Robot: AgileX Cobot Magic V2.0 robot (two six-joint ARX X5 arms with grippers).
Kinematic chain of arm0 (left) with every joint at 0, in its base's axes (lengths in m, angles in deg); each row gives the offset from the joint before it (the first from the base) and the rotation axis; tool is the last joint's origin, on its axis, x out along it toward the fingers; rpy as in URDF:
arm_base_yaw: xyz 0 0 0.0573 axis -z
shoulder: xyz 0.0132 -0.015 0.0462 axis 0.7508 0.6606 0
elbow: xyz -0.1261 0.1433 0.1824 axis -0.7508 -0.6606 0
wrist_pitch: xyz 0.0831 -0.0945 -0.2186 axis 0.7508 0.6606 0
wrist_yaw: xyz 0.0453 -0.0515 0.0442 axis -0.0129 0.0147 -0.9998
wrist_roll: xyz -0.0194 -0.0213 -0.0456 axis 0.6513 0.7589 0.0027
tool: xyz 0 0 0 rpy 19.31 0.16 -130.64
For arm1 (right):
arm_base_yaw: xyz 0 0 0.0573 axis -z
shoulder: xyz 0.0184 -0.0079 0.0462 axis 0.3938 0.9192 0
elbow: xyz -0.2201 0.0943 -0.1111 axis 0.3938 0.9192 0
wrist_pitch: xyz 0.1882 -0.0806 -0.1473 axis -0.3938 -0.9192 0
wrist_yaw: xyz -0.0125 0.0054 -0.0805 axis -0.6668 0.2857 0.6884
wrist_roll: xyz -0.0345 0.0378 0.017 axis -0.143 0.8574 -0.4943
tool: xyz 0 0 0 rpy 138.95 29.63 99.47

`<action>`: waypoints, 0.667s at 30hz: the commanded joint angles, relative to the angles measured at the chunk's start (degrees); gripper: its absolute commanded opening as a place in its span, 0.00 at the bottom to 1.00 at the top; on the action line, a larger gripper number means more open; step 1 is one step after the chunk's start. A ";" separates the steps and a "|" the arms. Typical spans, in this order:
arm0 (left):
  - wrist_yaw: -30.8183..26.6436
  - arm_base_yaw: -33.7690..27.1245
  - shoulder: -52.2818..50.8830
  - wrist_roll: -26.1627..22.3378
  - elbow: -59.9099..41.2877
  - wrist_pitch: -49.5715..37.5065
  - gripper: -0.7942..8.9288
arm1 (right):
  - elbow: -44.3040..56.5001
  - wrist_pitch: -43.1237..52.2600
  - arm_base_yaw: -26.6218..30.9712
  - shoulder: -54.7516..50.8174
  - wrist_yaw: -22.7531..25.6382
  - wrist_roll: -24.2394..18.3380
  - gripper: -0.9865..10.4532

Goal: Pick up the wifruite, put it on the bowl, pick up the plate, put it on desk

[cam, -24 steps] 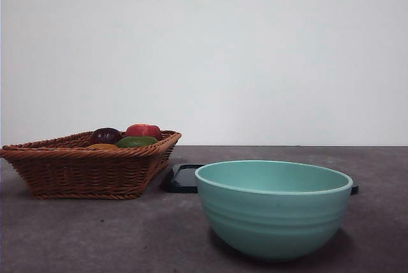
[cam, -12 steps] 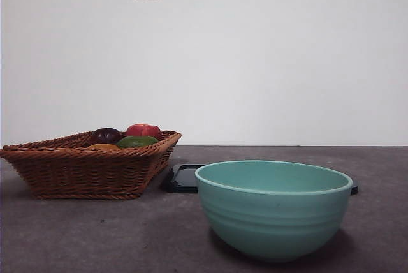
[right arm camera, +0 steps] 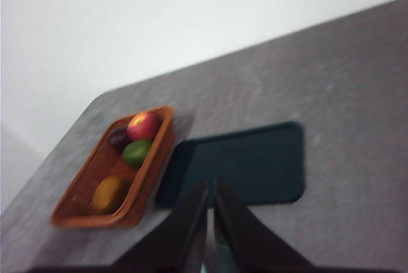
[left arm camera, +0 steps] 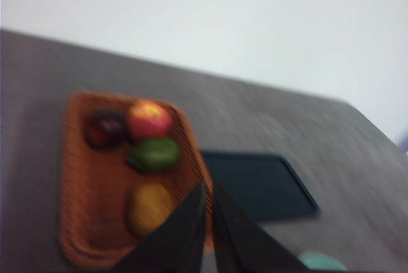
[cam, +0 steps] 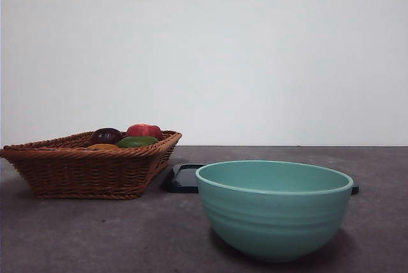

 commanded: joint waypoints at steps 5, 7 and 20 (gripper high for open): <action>2.38 2.34 4.70 -7.45 6.27 7.30 0.10 | -1.03 0.07 -2.27 2.69 -4.31 -3.13 0.10; 2.38 3.82 5.46 -7.61 7.58 7.52 0.10 | -1.27 -1.09 -2.49 4.11 -4.85 -5.09 0.10; 2.38 12.63 10.64 -9.57 10.88 12.15 0.10 | -2.08 -5.53 -2.64 12.46 -10.27 -17.25 0.10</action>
